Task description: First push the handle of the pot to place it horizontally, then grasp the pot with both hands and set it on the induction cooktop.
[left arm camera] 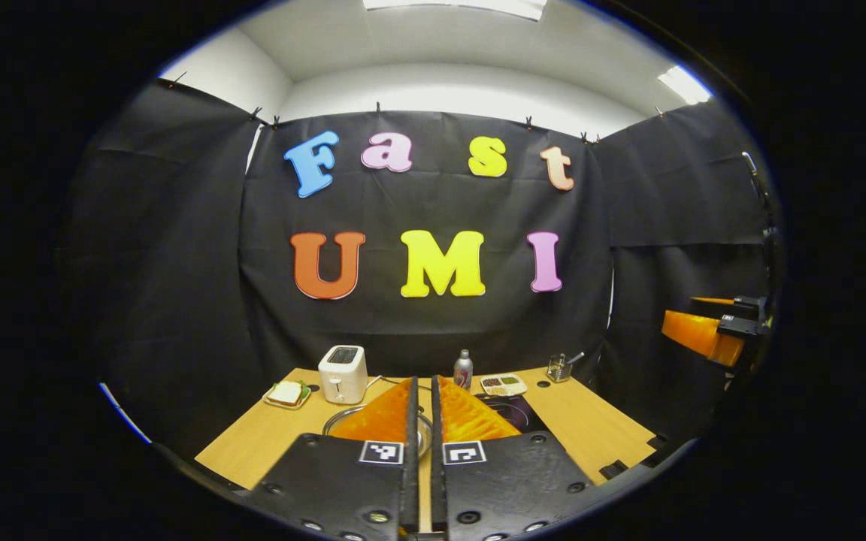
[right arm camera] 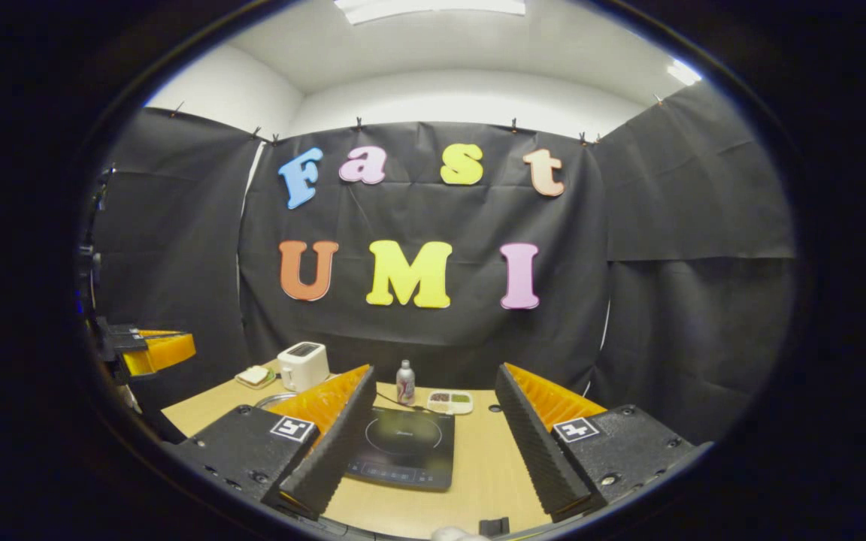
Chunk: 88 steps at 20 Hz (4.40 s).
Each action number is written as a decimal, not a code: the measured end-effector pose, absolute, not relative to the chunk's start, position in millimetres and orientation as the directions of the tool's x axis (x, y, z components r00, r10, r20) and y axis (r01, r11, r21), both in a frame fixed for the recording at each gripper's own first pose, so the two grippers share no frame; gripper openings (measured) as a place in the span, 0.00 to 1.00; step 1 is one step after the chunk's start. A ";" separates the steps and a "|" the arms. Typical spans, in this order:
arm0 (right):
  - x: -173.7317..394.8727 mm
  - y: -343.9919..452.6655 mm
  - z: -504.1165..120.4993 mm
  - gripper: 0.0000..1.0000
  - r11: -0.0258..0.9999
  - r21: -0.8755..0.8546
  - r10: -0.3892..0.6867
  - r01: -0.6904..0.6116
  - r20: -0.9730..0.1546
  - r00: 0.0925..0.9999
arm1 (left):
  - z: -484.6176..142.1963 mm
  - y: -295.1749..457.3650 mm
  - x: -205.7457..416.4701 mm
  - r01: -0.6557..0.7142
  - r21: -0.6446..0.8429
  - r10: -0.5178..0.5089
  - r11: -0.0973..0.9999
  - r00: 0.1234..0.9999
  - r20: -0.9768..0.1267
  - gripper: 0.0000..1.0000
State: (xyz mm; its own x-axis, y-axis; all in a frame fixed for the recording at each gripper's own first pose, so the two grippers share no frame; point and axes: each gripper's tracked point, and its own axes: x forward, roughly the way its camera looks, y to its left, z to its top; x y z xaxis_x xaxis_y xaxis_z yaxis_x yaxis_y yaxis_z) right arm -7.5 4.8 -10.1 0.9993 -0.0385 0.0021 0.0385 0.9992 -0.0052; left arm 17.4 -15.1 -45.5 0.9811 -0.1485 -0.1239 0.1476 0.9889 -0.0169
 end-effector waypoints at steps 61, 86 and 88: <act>234.1 -21.1 -140.6 1.00 0.993 0.016 0.115 -0.116 -0.297 0.948 | -394.8 201.7 200.9 -0.026 0.189 0.182 0.982 0.432 -0.883 0.10; 244.7 194.2 -234.0 1.00 0.993 0.069 0.119 -0.097 -0.529 0.840 | -335.6 223.1 229.7 0.113 0.071 -0.027 0.991 0.693 -0.720 0.97; 258.7 209.6 -254.5 1.00 0.993 0.069 0.118 -0.095 -0.577 0.808 | -340.5 220.8 237.5 0.098 0.047 -0.034 0.994 0.685 -0.727 0.97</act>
State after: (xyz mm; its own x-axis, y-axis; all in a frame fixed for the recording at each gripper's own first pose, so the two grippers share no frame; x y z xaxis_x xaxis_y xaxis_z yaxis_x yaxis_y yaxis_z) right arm 258.7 209.6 -254.5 0.8083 0.1176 -0.5769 -0.0951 0.9931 0.0692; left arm 237.5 220.8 -340.5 0.6853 -0.0336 -0.7275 0.0983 0.9941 0.0467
